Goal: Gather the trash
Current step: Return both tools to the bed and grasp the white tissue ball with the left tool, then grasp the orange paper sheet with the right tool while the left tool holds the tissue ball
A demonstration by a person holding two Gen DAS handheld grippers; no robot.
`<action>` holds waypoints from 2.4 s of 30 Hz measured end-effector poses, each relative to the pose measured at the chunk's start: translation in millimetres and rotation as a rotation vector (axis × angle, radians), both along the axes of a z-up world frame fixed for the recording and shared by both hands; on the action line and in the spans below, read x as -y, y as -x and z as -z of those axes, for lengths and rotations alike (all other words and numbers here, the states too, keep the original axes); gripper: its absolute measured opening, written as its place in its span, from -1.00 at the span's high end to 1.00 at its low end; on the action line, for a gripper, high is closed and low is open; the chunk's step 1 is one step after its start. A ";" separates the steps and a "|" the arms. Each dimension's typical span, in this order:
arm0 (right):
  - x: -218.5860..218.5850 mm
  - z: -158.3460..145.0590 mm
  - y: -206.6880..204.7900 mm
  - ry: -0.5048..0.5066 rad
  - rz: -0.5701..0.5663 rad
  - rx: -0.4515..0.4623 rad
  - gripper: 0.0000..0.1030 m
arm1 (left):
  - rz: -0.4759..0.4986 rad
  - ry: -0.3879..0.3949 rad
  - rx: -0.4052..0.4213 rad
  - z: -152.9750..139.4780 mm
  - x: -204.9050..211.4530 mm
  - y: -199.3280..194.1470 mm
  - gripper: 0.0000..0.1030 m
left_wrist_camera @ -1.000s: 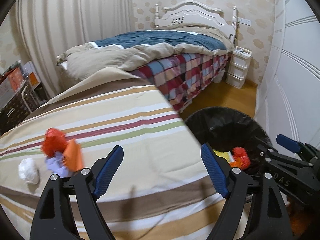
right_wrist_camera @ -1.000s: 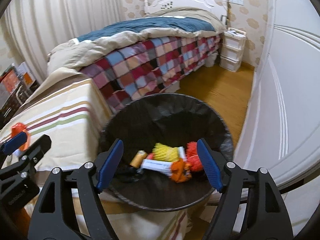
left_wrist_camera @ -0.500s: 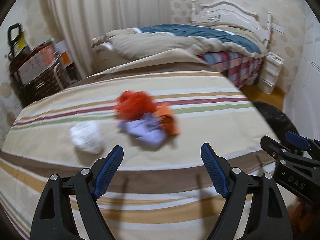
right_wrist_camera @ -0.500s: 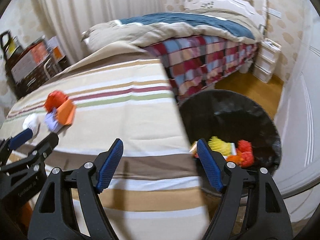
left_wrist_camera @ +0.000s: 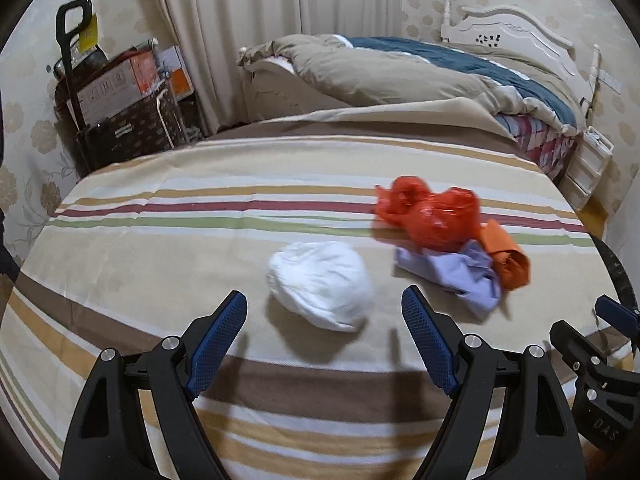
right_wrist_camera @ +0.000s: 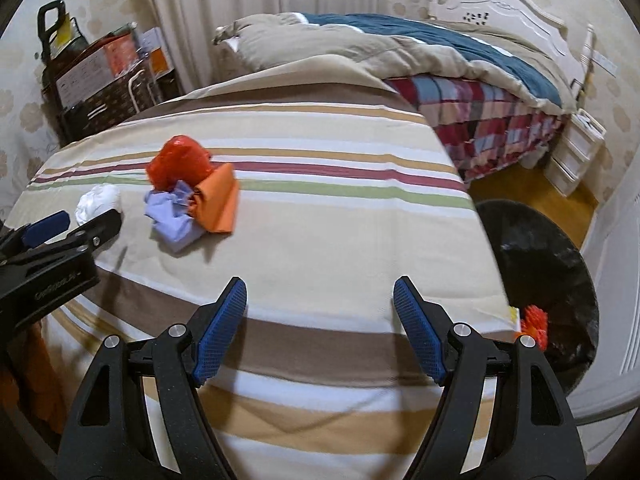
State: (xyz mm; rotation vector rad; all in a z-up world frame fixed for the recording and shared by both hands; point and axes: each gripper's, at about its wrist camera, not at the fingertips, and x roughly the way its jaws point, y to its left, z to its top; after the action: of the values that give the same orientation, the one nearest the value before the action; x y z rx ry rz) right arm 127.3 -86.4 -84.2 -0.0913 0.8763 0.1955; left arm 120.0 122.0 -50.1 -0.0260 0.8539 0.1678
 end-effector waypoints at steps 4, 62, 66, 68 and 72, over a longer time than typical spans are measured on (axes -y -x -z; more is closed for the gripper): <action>-11.9 0.6 -4.7 -0.002 -0.017 -0.007 -0.44 | 0.024 0.008 -0.022 2.9 -8.3 -4.6 -0.29; -77.3 4.8 -67.3 0.023 -0.044 -0.024 0.16 | 0.052 0.072 -0.030 7.5 -42.9 8.1 0.27; -69.4 3.7 -65.4 0.010 -0.039 -0.026 0.29 | 0.052 0.072 -0.030 7.5 -42.8 8.3 0.27; -65.7 3.2 -63.1 0.007 -0.035 -0.027 0.34 | 0.053 0.072 -0.030 7.6 -43.0 8.2 0.27; -57.6 3.5 -54.5 0.009 -0.031 -0.024 0.36 | 0.053 0.073 -0.029 7.5 -42.7 8.3 0.27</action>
State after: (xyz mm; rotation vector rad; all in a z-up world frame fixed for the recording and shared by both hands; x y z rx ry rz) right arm 181.8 -28.8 -87.7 -0.1113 0.9006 0.2218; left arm 111.7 164.7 -57.6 -0.0693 0.8886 0.0877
